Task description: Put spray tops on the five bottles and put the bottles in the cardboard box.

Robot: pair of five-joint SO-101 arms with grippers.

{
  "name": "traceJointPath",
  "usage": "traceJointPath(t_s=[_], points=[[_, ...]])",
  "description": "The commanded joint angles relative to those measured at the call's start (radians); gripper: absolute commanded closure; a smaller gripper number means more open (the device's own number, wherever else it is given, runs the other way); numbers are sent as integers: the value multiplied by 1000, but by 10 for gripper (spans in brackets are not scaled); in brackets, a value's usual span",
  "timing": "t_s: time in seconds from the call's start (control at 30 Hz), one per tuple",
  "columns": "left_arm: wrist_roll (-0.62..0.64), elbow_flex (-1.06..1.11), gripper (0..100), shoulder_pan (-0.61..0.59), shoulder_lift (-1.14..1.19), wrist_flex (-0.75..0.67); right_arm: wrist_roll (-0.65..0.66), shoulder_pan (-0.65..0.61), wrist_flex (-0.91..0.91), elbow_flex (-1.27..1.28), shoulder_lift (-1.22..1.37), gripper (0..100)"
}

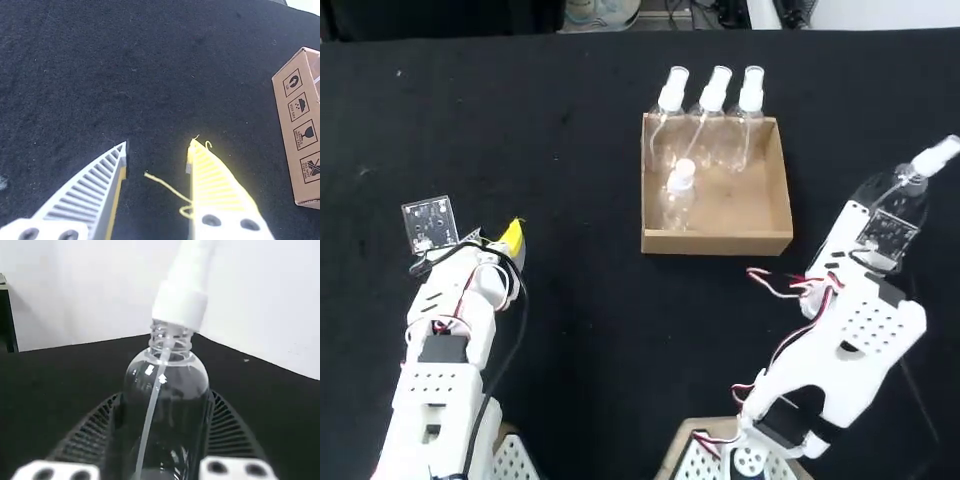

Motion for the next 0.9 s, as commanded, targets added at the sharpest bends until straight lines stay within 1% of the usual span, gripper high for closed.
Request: traceJointPath(t_s=[0.0,0.47,0.6,0.67,0.8,0.87], points=[[-2,-15,809,-2,-15,-25,9,-8,-25,-24,-1,861],[-2,-18,809,-2,-15,-25,9,-18,-25,-12,-5,860],[-2,-18,809,-2,-15,-25,9,-32,-32,33,-27,858],[-2,-18,809,-2,-15,-25,9,-44,-32,73,-59,828],[-2,-18,809,-2,-15,-25,9,-81,-25,159,-136,735],[-2,-18,809,-2,-15,-25,9,-91,-25,186,-166,724]])
